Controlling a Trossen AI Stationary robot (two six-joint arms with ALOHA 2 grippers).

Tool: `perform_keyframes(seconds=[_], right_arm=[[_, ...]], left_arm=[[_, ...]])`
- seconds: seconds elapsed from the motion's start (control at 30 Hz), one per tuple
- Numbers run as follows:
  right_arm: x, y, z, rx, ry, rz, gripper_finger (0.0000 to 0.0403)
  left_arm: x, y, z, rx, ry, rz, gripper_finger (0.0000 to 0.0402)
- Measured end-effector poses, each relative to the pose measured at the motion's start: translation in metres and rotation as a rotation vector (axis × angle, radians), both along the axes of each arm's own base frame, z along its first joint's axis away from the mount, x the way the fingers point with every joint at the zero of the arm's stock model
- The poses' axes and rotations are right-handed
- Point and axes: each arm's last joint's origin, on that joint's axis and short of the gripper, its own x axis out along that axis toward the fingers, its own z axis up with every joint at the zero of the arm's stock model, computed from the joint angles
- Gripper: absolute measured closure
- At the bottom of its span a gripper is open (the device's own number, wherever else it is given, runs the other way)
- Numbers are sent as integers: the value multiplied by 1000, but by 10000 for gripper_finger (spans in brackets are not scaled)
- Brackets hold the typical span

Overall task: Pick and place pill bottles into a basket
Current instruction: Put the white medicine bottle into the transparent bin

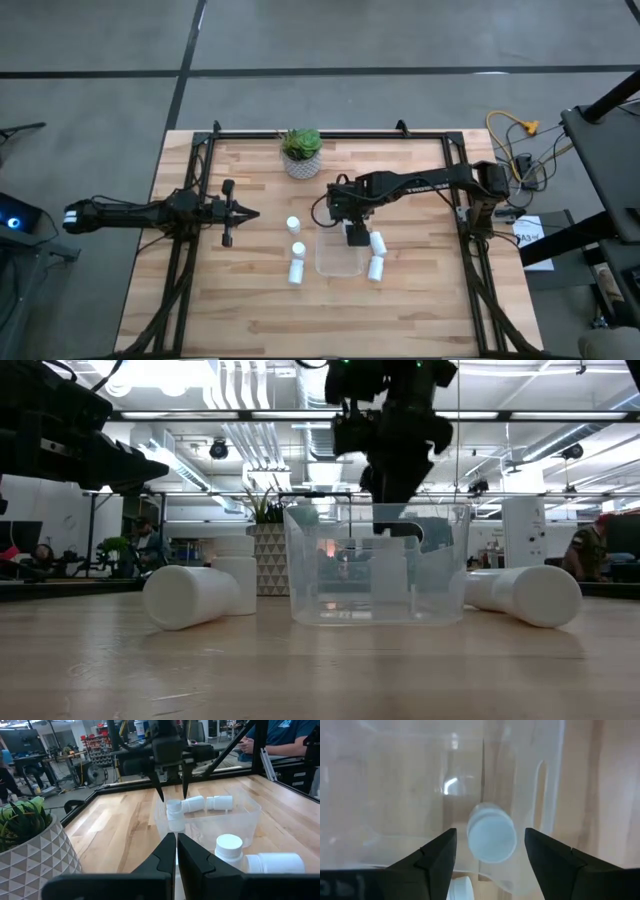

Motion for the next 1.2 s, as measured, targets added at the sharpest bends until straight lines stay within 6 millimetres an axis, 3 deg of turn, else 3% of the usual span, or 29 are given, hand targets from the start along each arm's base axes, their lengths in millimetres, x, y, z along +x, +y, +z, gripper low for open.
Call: perform_keyframes(seconds=[0.23, 0.4, 0.53, 0.67, 0.97, 1.2], right_arm=[[-4, -1, 45, -8, -110, 3, 182], [-21, 4, 78, 36, -227, 44, 187], [-35, 13, 86, 47, -301, 57, 200], [-50, 18, 79, 61, -367, 47, 213], [-82, 21, 36, 122, -440, -48, 225], [-99, 36, 13, 146, -600, 19, 225]], left_arm=[[0, 0, 0, 1, 0, 0, 402], [0, 0, 0, 1, 4, 0, 402], [0, 0, -1, 1, 8, -1, 402], [0, 0, -1, 1, 10, -1, 402], [0, 0, -1, 1, 14, 0, 402], [2, 0, -4, -1, 40, 0, 402]])
